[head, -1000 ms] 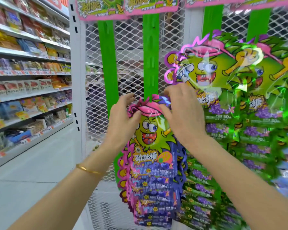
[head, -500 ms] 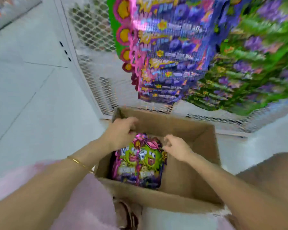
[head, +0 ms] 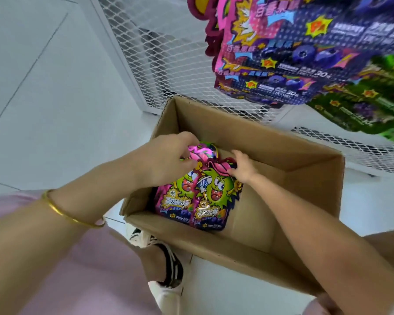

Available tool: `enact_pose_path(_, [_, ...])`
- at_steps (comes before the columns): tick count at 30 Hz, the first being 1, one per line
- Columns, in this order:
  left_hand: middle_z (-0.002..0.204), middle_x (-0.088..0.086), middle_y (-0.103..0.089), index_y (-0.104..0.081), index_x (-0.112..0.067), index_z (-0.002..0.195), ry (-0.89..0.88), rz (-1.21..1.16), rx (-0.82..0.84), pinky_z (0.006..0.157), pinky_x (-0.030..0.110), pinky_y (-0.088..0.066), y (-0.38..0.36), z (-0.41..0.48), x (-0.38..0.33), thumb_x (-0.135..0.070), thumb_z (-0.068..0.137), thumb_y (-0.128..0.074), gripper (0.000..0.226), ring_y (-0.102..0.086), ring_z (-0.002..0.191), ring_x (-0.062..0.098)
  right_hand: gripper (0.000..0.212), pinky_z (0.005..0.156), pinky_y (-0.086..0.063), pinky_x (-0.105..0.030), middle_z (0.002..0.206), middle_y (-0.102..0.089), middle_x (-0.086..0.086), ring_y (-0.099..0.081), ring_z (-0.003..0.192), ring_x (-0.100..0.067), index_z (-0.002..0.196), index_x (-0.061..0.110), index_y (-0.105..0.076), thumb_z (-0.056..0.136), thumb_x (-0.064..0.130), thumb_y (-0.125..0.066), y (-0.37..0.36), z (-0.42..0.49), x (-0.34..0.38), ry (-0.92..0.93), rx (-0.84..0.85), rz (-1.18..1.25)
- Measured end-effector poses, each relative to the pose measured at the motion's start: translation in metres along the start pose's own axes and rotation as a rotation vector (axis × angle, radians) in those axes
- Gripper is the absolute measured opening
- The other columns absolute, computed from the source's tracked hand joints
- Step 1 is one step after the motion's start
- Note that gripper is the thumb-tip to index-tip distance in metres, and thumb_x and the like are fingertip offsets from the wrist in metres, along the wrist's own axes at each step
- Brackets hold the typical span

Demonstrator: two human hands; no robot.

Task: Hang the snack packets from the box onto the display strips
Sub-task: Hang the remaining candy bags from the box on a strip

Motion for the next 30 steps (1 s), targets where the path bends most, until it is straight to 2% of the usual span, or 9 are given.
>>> enact_pose_path(3, [0.123,-0.002,-0.058,-0.039,-0.022,0.134,-0.019,0.009,0.001,0.084,0.022,-0.038,0.0,0.003,-0.008,-0.031,0.094,-0.048,0.042,-0.05,0.101,0.011,0.026,0.088,-0.044,-0.029,0.112,-0.064,-0.01,-0.059,0.105,-0.026,0.109,0.007,-0.061,0.085,0.017,-0.066,0.013,-0.012,-0.006,-0.015,-0.055,0.057])
enact_pose_path(5, [0.122,-0.001,-0.058,-0.04,-0.02,0.133,-0.025,0.028,0.017,0.083,0.022,-0.037,-0.001,0.002,-0.01,-0.03,0.094,-0.048,0.041,-0.051,0.102,0.012,0.014,0.079,-0.042,-0.025,0.103,-0.067,-0.007,-0.06,0.096,-0.021,0.096,0.006,-0.067,0.086,0.015,-0.065,0.024,-0.029,0.0,0.059,0.017,0.159])
enact_pose_path(8, [0.118,0.001,-0.06,-0.047,-0.019,0.128,-0.045,0.078,0.029,0.085,0.025,-0.041,-0.004,-0.001,-0.007,-0.029,0.092,-0.051,0.037,-0.054,0.104,0.015,0.017,0.074,-0.034,-0.018,0.097,-0.06,-0.001,-0.052,0.091,-0.014,0.099,-0.001,-0.067,0.088,0.011,-0.061,0.054,-0.062,0.019,0.192,0.108,0.185])
enact_pose_path(12, [0.124,0.003,-0.057,-0.052,-0.014,0.126,-0.103,0.128,0.004,0.095,0.027,-0.039,-0.007,-0.006,-0.013,-0.026,0.089,-0.058,0.04,-0.051,0.114,0.018,0.009,0.072,-0.039,-0.016,0.086,-0.059,0.004,-0.051,0.081,-0.007,0.095,0.01,-0.063,0.091,0.015,-0.057,0.09,-0.114,0.046,0.277,0.234,0.235])
enact_pose_path(16, [0.129,0.004,-0.053,-0.048,-0.01,0.132,-0.217,0.075,-0.052,0.095,0.017,-0.03,-0.009,-0.022,-0.047,-0.029,0.084,-0.066,0.054,-0.047,0.122,0.018,0.013,0.076,-0.038,-0.02,0.086,-0.059,0.0,-0.051,0.079,-0.006,0.096,0.005,-0.063,0.093,0.014,-0.054,0.132,-0.168,0.082,0.392,0.132,0.308])
enact_pose_path(21, [0.083,-0.002,-0.063,-0.068,-0.006,0.097,-0.341,-0.113,-0.224,0.069,0.018,-0.04,0.026,-0.045,-0.092,-0.029,0.08,-0.07,0.028,-0.052,0.076,0.01,0.01,0.069,-0.041,-0.012,0.078,-0.058,0.009,-0.054,0.068,0.003,0.083,0.018,-0.061,0.092,0.016,-0.056,0.192,-0.229,0.122,0.489,-0.018,0.369])
enact_pose_path(24, [0.074,-0.007,-0.06,-0.069,-0.012,0.087,-0.337,-0.221,-0.28,0.072,0.032,-0.044,0.063,-0.065,-0.111,-0.021,0.081,-0.07,0.011,-0.053,0.07,0.009,0.007,0.067,-0.044,-0.009,0.077,-0.063,0.006,-0.058,0.066,0.006,0.082,0.015,-0.065,0.087,0.014,-0.061,0.226,-0.264,0.136,0.53,-0.088,0.499])
enact_pose_path(28, [0.066,-0.008,-0.05,-0.063,-0.011,0.077,-0.398,-0.173,-0.365,0.058,0.021,-0.035,0.118,-0.104,-0.147,-0.021,0.082,-0.069,0.012,-0.044,0.06,0.007,0.035,0.083,-0.047,-0.032,0.101,-0.064,-0.013,-0.059,0.085,-0.017,0.103,-0.004,-0.062,0.078,0.018,-0.071,0.264,-0.306,0.156,0.535,-0.052,0.52])
enact_pose_path(30, [0.064,-0.002,-0.045,-0.063,-0.002,0.076,-0.425,-0.166,-0.411,0.057,0.023,-0.031,0.148,-0.122,-0.164,-0.019,0.083,-0.068,0.019,-0.038,0.059,0.009,0.031,0.086,-0.048,-0.024,0.108,-0.065,-0.008,-0.061,0.088,-0.012,0.111,0.005,-0.06,0.082,0.012,-0.068,0.29,-0.327,0.171,0.546,-0.07,0.524])
Point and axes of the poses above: each hand's wrist, its own z-axis towards the middle knuckle, its own y-axis out of the back of the hand, x = y × z, the point moved 6 cm from there along z, towards the middle knuckle
